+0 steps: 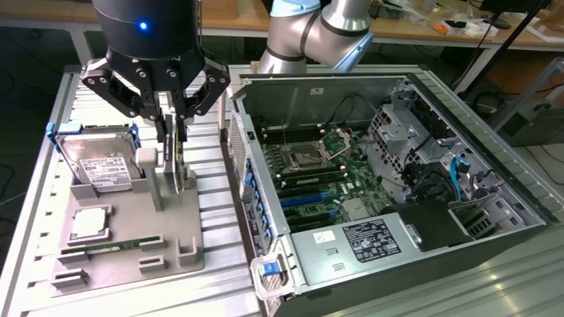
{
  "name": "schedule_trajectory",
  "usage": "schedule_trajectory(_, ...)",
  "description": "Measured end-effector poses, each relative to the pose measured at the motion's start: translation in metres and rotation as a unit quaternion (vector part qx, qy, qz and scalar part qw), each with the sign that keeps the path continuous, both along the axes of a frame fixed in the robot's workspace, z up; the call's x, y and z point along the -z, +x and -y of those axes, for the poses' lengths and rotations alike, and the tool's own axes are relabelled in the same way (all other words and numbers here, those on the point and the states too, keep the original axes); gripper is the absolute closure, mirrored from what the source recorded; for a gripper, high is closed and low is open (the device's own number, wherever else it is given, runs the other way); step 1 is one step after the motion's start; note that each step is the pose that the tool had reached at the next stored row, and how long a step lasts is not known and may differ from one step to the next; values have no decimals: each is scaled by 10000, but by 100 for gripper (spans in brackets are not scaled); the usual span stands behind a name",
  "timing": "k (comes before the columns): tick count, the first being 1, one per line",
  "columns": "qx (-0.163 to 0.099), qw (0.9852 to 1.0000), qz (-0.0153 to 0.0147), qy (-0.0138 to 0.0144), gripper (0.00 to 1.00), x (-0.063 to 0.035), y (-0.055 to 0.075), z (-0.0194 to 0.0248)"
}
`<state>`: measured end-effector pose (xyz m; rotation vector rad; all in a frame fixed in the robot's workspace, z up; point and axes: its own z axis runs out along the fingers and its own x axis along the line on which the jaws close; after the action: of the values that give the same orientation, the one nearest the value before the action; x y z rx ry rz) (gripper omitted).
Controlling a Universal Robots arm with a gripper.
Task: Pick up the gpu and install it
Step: 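Pick up the gpu and move the gpu toward the slot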
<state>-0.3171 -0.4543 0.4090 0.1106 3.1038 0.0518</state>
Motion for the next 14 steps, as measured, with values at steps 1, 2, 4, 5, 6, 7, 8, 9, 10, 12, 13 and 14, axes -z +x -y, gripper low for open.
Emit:
schedule_trajectory(1,0,10000,0,0,73,-8,0,0)
schedule_trajectory(2,0,10000,0,0,73,-14,0,0)
schedule_trajectory(4,0,10000,0,1,73,-28,0,0)
schedule_trajectory(5,0,10000,0,0,73,-39,0,0)
schedule_trajectory(6,0,10000,0,1,73,-51,0,0)
schedule_trajectory(7,0,10000,0,0,73,-59,0,0)
schedule_trajectory(8,0,10000,0,1,73,-68,0,0)
schedule_trajectory(9,0,10000,0,0,73,-81,0,0)
schedule_trajectory(10,0,10000,0,0,73,-90,0,0)
schedule_trajectory(12,0,10000,0,1,73,-99,0,0)
schedule_trajectory(13,0,10000,0,1,73,-99,0,0)
schedule_trajectory(14,0,10000,0,1,73,-99,0,0)
